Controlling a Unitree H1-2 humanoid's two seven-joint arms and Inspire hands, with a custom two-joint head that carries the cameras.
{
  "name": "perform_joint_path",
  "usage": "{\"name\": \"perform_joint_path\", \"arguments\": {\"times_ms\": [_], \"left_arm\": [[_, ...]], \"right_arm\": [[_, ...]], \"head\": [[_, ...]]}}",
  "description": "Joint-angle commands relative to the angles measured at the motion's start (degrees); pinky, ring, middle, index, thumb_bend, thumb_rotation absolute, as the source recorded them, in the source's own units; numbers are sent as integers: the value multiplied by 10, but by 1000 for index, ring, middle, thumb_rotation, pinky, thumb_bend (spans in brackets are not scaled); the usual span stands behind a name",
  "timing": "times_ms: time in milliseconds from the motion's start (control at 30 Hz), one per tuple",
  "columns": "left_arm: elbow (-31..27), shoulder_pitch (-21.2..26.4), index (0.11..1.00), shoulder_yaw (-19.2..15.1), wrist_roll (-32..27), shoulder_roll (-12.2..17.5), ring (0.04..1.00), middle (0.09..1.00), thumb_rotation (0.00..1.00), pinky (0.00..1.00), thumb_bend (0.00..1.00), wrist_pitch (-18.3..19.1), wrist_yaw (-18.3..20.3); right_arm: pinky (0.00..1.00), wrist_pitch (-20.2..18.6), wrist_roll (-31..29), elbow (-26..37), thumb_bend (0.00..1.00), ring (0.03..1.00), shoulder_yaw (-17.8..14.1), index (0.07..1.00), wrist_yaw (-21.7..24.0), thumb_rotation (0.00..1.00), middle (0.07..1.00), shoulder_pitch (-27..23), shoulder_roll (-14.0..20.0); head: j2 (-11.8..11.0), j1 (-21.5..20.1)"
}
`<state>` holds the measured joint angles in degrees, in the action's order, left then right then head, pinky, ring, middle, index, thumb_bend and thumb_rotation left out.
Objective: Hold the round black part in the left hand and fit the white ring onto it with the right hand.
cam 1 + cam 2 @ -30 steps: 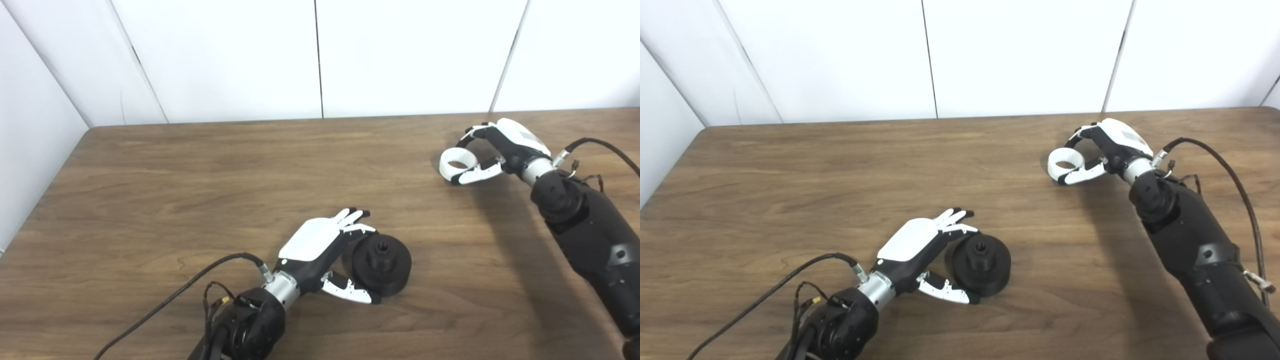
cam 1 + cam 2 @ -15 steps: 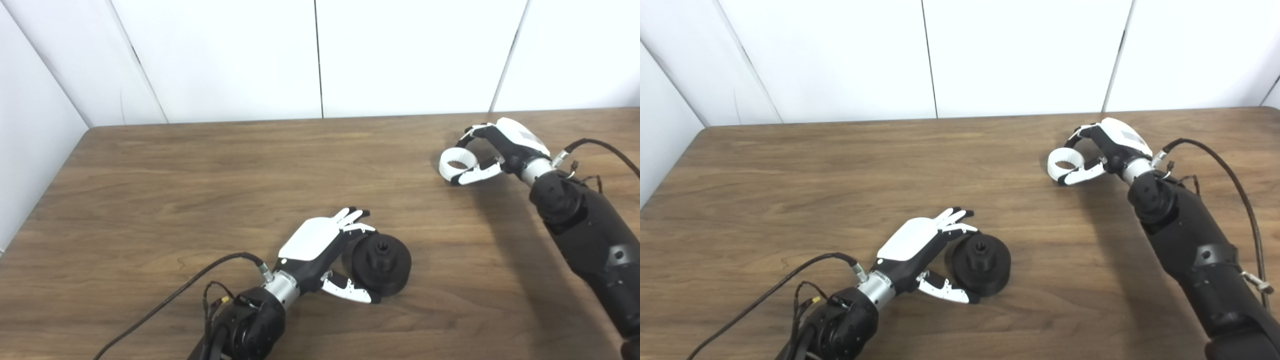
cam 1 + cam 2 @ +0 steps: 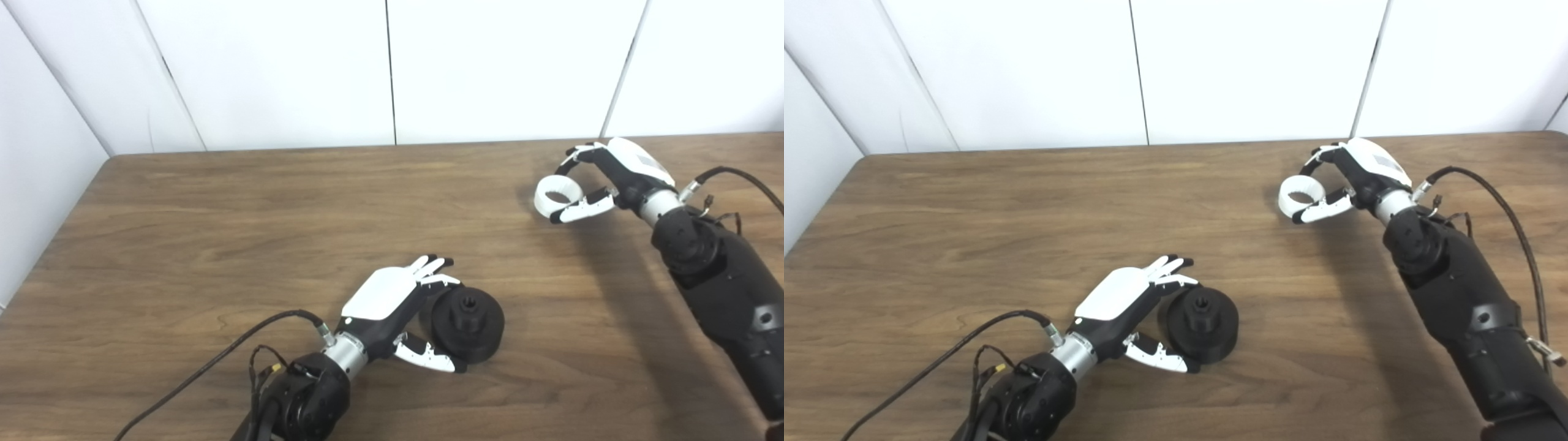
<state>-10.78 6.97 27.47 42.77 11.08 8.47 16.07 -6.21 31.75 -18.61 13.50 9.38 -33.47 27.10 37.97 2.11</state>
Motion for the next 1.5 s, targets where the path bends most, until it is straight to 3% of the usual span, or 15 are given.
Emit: {"name": "perform_joint_path", "arguments": {"times_ms": [0,333,767,900,1033,1467], "left_arm": [[22,-6,768,8,-4,5,1000,973,362,919,960,14,30],[28,-6,769,6,-4,4,1000,974,368,926,962,12,25],[34,-4,767,7,-2,1,1000,972,371,917,961,11,22],[33,-4,771,6,-4,1,1000,974,368,916,961,13,24],[32,-2,772,8,0,0,1000,974,365,924,955,14,26],[28,-3,771,8,3,-2,1000,975,352,911,956,22,30]], "right_arm": [[887,0,-6,28,774,957,-13,615,1,245,868,-18,14],[863,-7,-2,95,788,945,-21,614,25,274,852,1,18],[831,-22,-45,254,804,946,-34,595,81,220,854,55,11],[814,-12,-55,291,804,942,-34,589,90,222,852,68,11],[814,-24,-55,330,802,946,-30,589,109,241,857,77,12],[822,-49,-68,417,814,957,-24,575,161,176,856,101,2]], "head": [[1,0],[0,1],[0,1],[0,0],[1,0],[5,2]]}}
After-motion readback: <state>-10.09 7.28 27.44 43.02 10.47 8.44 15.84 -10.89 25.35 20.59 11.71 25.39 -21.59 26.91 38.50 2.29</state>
